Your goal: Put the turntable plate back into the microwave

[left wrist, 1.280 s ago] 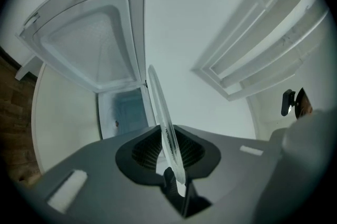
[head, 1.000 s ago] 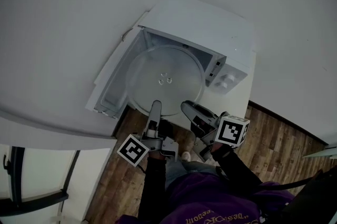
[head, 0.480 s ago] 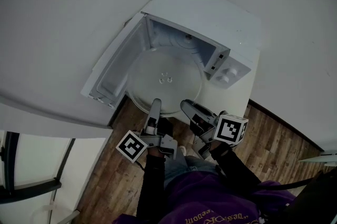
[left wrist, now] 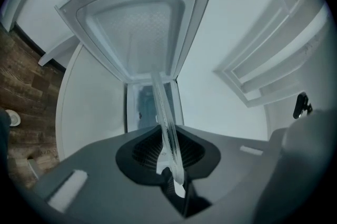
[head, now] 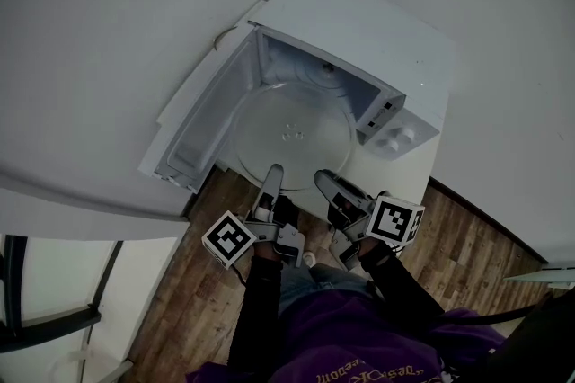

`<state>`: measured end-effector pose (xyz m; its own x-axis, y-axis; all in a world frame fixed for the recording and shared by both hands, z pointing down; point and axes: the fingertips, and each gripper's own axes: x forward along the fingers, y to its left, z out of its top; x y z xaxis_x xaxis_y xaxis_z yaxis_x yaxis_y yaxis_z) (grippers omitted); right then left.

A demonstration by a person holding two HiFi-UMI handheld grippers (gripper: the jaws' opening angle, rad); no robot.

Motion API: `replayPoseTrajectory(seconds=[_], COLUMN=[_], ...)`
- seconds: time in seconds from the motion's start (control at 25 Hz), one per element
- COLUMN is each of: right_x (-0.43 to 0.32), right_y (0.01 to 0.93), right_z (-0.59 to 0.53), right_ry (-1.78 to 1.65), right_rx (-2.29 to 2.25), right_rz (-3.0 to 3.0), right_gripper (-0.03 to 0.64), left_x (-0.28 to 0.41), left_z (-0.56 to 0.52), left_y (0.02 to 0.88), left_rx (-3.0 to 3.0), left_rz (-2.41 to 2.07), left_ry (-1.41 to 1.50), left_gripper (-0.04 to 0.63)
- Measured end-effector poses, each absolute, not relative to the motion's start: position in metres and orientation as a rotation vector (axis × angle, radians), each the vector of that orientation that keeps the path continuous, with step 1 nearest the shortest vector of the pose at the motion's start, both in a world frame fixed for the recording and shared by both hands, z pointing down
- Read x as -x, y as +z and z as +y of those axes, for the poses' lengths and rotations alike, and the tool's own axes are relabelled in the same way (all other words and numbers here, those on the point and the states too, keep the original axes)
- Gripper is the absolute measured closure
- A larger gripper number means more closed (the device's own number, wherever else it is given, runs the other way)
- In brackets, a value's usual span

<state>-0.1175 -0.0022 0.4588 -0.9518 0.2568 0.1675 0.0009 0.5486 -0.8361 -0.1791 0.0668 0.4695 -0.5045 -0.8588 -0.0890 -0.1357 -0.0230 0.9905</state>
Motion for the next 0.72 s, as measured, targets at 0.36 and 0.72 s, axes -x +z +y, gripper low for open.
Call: replayPoseTrajectory(seconds=[0.36, 0.72], right_x=[0.159, 0.178], right_y=[0.484, 0.501], right_z=[-0.026, -0.054], right_ry=[1.405, 1.423], right_rx=[0.006, -0.162], right_rz=[-2.532, -2.541], right_gripper=[0.494, 0.485], left_x=[0.226, 0.255], left_z=[0.04, 0.005], left_y=[0.5, 0.511], left_rx=[-1.044, -1.09], left_rz=[-1.595, -1.504], left_ry=[-1.499, -1.458], left_gripper=[0.534, 0.54])
